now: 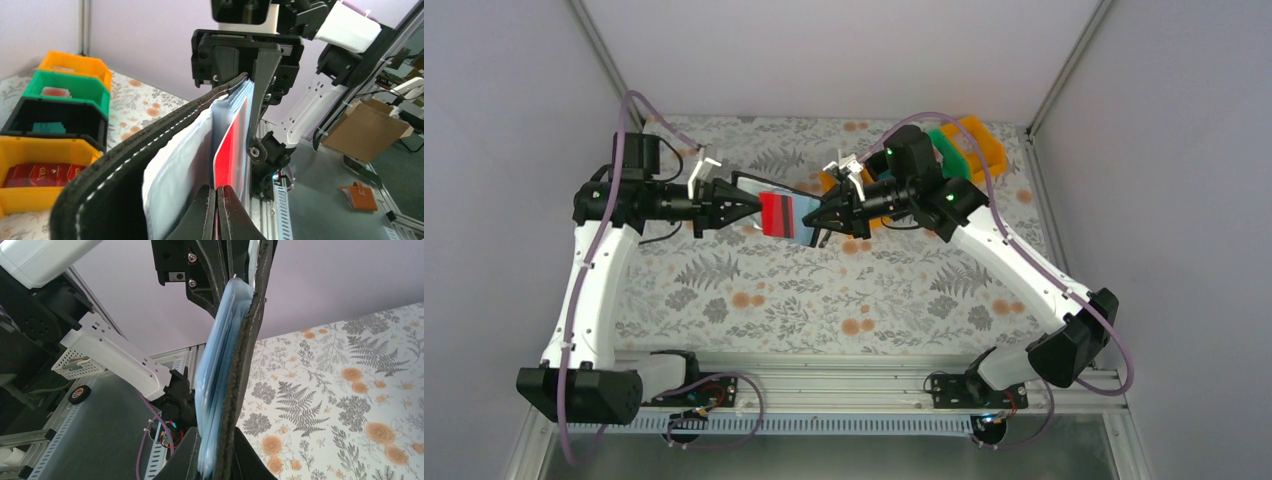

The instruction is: Take the credit cards out of the card holder

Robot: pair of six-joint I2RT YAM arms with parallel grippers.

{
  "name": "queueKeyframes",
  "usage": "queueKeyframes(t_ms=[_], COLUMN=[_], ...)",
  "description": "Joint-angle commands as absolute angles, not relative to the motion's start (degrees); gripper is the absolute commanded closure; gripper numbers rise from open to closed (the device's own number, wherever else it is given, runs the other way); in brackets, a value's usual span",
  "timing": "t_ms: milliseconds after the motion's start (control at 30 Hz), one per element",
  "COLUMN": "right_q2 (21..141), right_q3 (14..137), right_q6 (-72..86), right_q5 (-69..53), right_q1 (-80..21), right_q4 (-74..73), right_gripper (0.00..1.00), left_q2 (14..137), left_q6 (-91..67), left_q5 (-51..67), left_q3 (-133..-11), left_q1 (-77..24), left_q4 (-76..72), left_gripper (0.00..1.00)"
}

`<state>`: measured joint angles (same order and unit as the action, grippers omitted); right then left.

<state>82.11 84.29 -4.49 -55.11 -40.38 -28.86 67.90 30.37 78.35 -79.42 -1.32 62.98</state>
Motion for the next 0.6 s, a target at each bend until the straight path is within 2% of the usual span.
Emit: queueKeyframes(t_ms=[0,267,300,333,400,567], right_q2=[79.9,81.8,81.9,82.0,81.9,82.2], right_q3=[84.3,85.3,85.3,85.5,86.0,86.8], right_q6=[-6.1,-5.0,-5.0,-5.1,-4.9,-4.8], right_q5=[-57.7,-59.9,-60.7,-61.5,-61.6,-63.1], right_q1=[-39.6,-39.6,-39.6,-39.6,-39.6,-39.7], right_q4=[-28.6,-27.8,-27.7,-27.7,-27.7,-27.6], right_gripper=[0.96,0.96,0.96,0.96,0.96,0.96], left_q2=[67.7,61.8,61.6,61.6,61.6,61.7], left_q6=[32.8,28.7,28.4,28.2,28.1,24.2], left_q5=[73.5,75.8,76.1,76.1,76.1,76.1], left_q3=[-80.0,-75.3,-74.4,-73.8,-73.1,-72.2], left_q1=[-0.6,-0.9,-1.0,-1.1,-1.4,-2.9], left_q4=[63.8,54.6,54.1,53.8,53.5,49.3], left_gripper=[0.98,0.97,0.90,0.79,0.68,0.61])
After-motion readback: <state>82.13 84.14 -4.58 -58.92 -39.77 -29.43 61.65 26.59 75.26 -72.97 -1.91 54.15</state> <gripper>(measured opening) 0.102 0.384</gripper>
